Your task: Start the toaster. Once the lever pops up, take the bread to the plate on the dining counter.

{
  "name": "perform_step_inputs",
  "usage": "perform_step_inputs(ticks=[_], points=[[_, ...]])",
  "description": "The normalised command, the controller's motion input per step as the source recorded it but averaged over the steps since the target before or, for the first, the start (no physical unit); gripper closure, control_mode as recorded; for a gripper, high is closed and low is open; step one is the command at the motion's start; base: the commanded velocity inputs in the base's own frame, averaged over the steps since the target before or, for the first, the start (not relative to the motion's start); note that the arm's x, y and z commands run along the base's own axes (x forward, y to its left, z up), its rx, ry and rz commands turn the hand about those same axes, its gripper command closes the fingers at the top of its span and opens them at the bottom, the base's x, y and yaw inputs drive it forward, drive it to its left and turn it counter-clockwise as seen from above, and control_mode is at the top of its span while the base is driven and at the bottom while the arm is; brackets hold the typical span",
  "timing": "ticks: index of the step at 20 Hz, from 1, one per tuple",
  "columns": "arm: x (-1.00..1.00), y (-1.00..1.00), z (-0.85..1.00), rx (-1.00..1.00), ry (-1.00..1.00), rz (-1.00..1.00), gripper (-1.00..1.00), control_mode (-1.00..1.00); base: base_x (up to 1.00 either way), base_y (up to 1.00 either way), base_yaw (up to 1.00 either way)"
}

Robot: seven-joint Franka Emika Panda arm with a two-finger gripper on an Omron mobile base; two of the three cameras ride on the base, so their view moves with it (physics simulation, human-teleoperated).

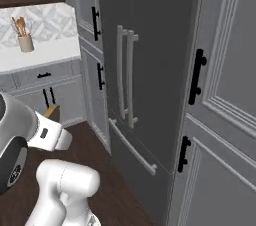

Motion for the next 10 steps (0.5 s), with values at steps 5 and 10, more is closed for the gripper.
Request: perform_step_inputs(ticks=[5, 10], points=[[0.00, 0.00, 0.00, 0.00, 0.00, 0.00, 1.00, 1.00, -0.10, 0.00, 1.00], [0.00, 0.00, 0.00, 0.00, 0.00, 0.00, 1.00, 1.00, -0.05, 0.00, 1.00]])
